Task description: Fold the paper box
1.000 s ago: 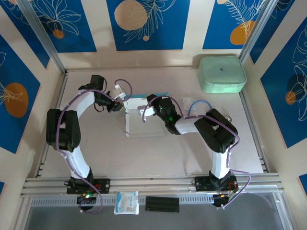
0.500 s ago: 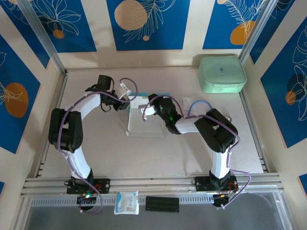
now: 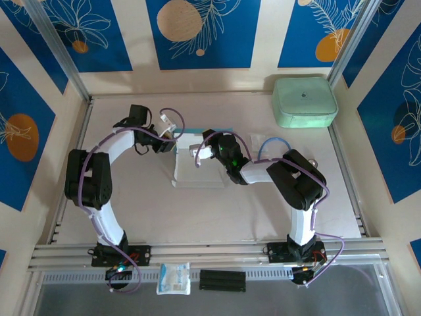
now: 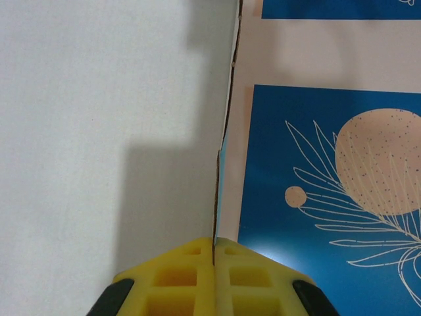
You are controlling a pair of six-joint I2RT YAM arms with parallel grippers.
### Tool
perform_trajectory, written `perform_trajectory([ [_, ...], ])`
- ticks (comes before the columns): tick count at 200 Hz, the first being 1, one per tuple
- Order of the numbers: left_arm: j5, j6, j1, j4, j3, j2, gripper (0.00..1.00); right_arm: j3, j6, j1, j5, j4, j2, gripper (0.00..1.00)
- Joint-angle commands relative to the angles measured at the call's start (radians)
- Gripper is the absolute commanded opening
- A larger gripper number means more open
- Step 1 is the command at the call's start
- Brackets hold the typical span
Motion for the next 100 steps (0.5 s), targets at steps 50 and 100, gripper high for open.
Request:
perform_trajectory([
  [50,0.182,0.01,-0.004,-0.033,0.01,-0.003,0.51,0.0,0.019,0.02,-0.056,-0.025,-0.014,0.0],
  [100,0.127,0.013,-0.006,-0.057,0.027,0.017,0.45,-0.001,0.017,0.021,-0.058,-0.027,-0.016,0.0],
])
